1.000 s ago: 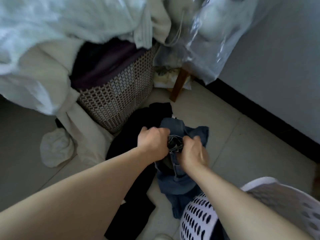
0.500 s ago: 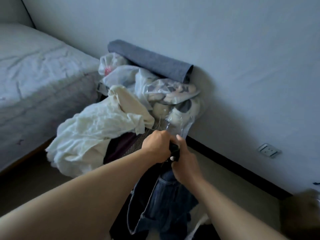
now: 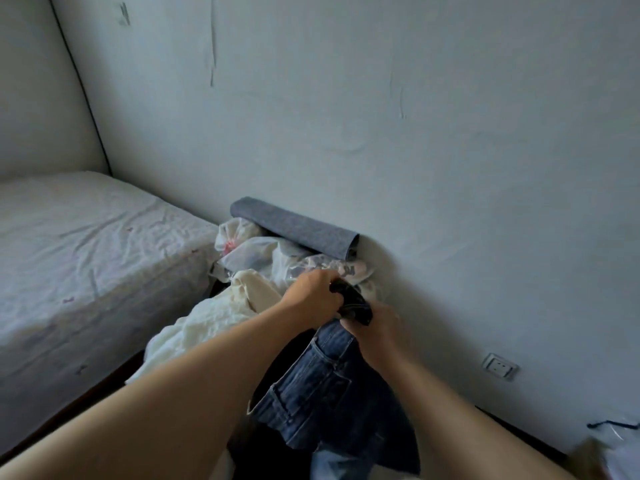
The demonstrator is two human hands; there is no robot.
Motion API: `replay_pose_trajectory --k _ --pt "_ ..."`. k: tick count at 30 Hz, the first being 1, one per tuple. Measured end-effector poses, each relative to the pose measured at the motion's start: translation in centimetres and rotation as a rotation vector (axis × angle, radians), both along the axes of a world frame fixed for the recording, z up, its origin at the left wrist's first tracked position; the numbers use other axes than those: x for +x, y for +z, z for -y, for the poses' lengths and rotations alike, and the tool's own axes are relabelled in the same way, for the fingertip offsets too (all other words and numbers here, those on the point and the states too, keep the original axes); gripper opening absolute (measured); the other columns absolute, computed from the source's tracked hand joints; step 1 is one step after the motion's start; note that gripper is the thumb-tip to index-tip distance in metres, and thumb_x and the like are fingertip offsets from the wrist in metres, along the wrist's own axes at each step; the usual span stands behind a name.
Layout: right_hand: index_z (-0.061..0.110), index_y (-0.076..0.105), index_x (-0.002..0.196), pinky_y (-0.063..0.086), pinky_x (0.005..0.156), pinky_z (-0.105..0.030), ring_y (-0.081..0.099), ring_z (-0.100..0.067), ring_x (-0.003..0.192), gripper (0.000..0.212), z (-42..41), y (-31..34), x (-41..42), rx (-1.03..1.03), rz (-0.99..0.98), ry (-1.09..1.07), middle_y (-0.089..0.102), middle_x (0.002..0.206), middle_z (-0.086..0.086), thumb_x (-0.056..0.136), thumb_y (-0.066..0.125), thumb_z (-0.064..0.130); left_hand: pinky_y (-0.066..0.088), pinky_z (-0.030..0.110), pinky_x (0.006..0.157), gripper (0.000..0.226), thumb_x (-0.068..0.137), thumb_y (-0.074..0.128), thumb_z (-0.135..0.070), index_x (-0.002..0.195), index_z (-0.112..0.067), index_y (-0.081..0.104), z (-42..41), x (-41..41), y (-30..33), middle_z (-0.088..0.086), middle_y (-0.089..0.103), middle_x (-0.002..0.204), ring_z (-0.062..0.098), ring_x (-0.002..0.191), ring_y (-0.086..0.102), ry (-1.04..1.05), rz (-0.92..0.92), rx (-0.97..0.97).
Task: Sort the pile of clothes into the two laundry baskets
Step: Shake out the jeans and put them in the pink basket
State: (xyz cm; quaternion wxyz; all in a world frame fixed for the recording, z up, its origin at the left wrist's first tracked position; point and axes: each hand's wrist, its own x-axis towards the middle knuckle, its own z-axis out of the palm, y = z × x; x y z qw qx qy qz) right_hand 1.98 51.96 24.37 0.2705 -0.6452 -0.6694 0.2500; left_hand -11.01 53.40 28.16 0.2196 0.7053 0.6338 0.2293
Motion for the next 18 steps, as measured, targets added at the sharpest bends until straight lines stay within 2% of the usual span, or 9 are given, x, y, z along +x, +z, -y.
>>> replay_pose_trajectory --k 3,5,7,9,12,14,15,17,18 --pt "0.019 0.068 0.099 0.048 0.063 -0.032 0.061 -0.029 0.083 0.031 1.1 3.6 0.8 0.132 0.057 -0.006 0.061 0.093 -0.012 0.078 0.066 0.042 0.043 0.030 0.080 0.023 0.092 0.050 -0.019 0.108 -0.012 0.064 1.6 0.6 3.1 0.012 0.065 0.107 0.030 0.104 0.059 0.048 0.050 0.002" --pt "0.021 0.066 0.107 0.043 0.066 -0.031 0.062 -0.031 0.095 0.030 2.3 6.3 1.4 0.166 0.063 -0.019 0.063 0.105 -0.011 0.083 0.066 0.039 0.044 0.032 0.081 0.029 0.096 0.046 -0.032 0.107 -0.012 0.065 3.1 1.3 5.0 0.011 0.066 0.101 0.029 0.101 0.060 0.078 0.120 -0.009" --pt "0.022 0.065 0.107 0.038 0.067 -0.029 0.063 -0.031 0.100 0.029 3.8 8.9 2.2 0.172 0.041 -0.021 0.068 0.106 -0.009 0.085 0.064 0.041 0.047 0.035 0.083 0.040 0.096 0.044 -0.045 0.104 -0.012 0.065 4.8 2.2 6.8 0.010 0.068 0.098 0.029 0.096 0.062 0.103 0.218 0.010" --pt "0.022 0.065 0.104 0.043 0.070 -0.032 0.063 -0.033 0.100 0.027 5.3 11.2 2.7 0.195 0.017 -0.019 0.070 0.104 -0.009 0.086 0.061 0.042 0.047 0.032 0.073 0.043 0.091 0.048 -0.054 0.097 -0.014 0.063 6.7 3.0 8.5 0.005 0.066 0.086 0.023 0.082 0.062 0.115 0.239 0.049" --pt "0.022 0.057 0.083 0.047 0.073 -0.036 0.063 -0.036 0.096 0.011 6.7 14.1 3.2 0.235 0.005 -0.047 0.069 0.100 -0.013 0.087 0.058 0.033 0.039 0.020 0.056 0.038 0.081 0.063 -0.056 0.095 -0.021 0.056 9.5 3.4 10.9 -0.010 0.056 0.074 0.005 0.067 0.052 0.141 0.178 0.073" --pt "0.017 0.059 0.085 0.047 0.075 -0.034 0.062 -0.036 0.096 0.014 7.6 15.9 3.4 0.268 0.000 -0.043 0.069 0.099 -0.013 0.086 0.061 0.031 0.040 0.020 0.056 0.045 0.075 0.072 -0.052 0.103 -0.022 0.053 11.0 3.3 12.4 -0.011 0.056 0.080 0.003 0.068 0.049 0.165 0.214 0.065" --pt "0.015 0.062 0.089 0.046 0.076 -0.034 0.062 -0.035 0.096 0.019 8.2 16.9 3.5 0.294 -0.017 -0.041 0.069 0.099 -0.012 0.085 0.063 0.034 0.039 0.019 0.057 0.052 0.073 0.076 -0.049 0.111 -0.022 0.052 11.9 3.2 13.3 -0.011 0.055 0.082 0.003 0.072 0.048 0.179 0.192 0.079" --pt "0.016 0.063 0.092 0.047 0.078 -0.036 0.062 -0.034 0.095 0.025 9.1 18.3 3.3 0.335 -0.060 -0.045 0.070 0.099 -0.010 0.084 0.064 0.039 0.032 0.018 0.062 0.066 0.071 0.080 -0.041 0.125 -0.023 0.046 13.1 3.2 14.6 -0.013 0.050 0.086 0.009 0.086 0.050 0.180 -0.002 0.113" --pt "0.017 0.062 0.092 0.049 0.079 -0.037 0.062 -0.034 0.095 0.025 9.4 19.1 3.2 0.355 -0.077 -0.051 0.069 0.099 -0.010 0.084 0.064 0.040 0.030 0.017 0.068 0.072 0.070 0.080 -0.037 0.129 -0.022 0.042 13.5 3.2 15.1 -0.009 0.052 0.094 0.014 0.097 0.053 0.172 -0.092 0.151"
